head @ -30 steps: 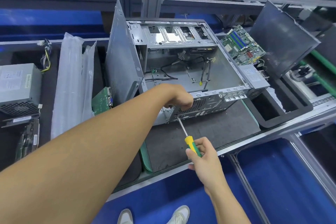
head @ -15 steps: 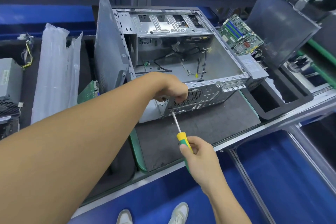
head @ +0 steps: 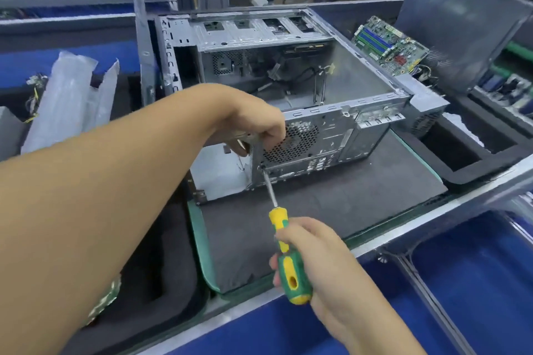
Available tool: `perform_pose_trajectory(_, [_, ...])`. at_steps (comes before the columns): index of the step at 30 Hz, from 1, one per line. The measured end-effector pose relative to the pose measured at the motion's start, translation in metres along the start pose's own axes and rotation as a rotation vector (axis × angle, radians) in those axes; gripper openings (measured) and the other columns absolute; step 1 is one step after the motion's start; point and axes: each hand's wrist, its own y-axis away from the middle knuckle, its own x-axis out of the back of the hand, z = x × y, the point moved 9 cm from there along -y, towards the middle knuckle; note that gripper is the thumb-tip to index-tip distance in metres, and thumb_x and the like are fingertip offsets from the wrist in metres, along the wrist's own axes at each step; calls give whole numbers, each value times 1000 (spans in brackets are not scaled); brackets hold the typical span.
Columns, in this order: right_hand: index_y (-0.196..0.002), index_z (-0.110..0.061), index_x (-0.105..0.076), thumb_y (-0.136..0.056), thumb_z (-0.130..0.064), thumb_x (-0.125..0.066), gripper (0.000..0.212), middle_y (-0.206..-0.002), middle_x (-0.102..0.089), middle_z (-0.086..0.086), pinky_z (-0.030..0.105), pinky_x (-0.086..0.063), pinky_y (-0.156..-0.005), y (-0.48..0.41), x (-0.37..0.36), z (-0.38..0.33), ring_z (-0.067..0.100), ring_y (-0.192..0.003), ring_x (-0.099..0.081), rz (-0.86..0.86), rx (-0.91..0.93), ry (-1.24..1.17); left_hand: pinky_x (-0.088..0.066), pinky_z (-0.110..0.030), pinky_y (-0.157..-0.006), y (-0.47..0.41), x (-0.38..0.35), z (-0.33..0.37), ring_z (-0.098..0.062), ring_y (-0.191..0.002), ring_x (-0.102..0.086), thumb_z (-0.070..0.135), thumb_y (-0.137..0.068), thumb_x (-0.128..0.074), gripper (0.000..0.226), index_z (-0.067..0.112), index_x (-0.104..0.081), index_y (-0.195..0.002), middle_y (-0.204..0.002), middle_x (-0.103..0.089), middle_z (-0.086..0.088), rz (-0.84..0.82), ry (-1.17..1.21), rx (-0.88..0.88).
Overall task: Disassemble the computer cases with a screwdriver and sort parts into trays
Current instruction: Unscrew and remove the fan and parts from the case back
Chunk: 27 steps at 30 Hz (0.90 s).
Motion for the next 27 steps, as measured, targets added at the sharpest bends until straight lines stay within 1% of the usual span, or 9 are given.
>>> perform_pose_trajectory(3, [-90,-6,-78,-62,-17,-66,32,-82,-73,14,44,-41,-71,-6,4,10,20,-62,-64,-128,50,-194,-51,-37,-84,0,0,-1,-20,-74,-48,1,-68,-49,29,17,-46,-44,-72,-48,-5,25,-13,-8])
perform_pose_trajectory(5, [-90,-14,-82,-56,-4,-78,36,-92,-75,17,39,-47,-73,-9,10,15,19,-66,-67,-136,127,-285,-52,-43,-96,2,1,-1,-22,-79,-55,0,-70,-49,22,13,-51,-52,-76,-54,-11,49,-31,-16])
perform_pose_trajectory(7, [-97,-23,-82,-58,-8,-90,43,-97,-75,15,31,-51,-70,-12,14,20,18,-67,-67,-117,215,-334,-50,-47,-102,4,1,0,-24,-85,-59,0,-72,-50,21,10,-56,-54,-84,-56,-14,70,-56,-20])
perform_pose_trajectory(10, [-101,-34,-80,-66,-10,-91,44,-88,-73,16,27,-54,-60,-16,14,25,21,-63,-64,-79,294,-364,-53,-46,-99,5,3,-1,-21,-82,-64,3,-73,-53,28,12,-59,-47,-73,-58,-11,92,-64,-6])
perform_pose_trajectory(16, [-102,-55,-71,-87,-25,-64,34,-66,-61,12,24,-39,-40,-11,8,27,21,-43,-48,-20,281,-135,-60,-46,-86,1,7,-5,-22,-76,-67,8,-62,-64,19,14,-59,-45,-67,-58,-9,143,12,1])
perform_pose_trajectory(20, [-90,-35,-70,-80,-45,-59,18,-54,-53,3,27,-36,-50,-15,4,27,14,-35,-43,51,289,-52,-60,-47,-82,0,9,-7,-26,-79,-67,11,-51,-67,9,14,-62,-45,-62,-59,-7,145,35,-1])
perform_pose_trajectory(22, [-79,-9,-71,-87,-30,-57,26,-60,-61,11,26,-32,-45,-14,-4,38,19,-37,-44,-50,217,-159,-60,-48,-83,0,10,-9,-29,-80,-69,11,-51,-68,5,14,-64,-48,-64,-64,-8,147,43,5])
perform_pose_trajectory(24, [-84,4,-70,-91,-10,-52,24,-72,-71,17,26,-32,-42,-13,-11,41,24,-43,-47,-145,139,-324,-59,-48,-86,2,9,-10,-31,-85,-73,13,-51,-67,6,11,-69,-56,-79,-73,-12,150,21,19])
perform_pose_trajectory(27, [-82,-17,-80,-83,-30,-68,17,-75,-74,3,31,-45,-53,-10,0,28,20,-57,-55,-85,252,-201,-59,-49,-88,3,11,-9,-34,-95,-73,11,-51,-67,21,4,-68,-71,-98,-74,-22,185,33,13])
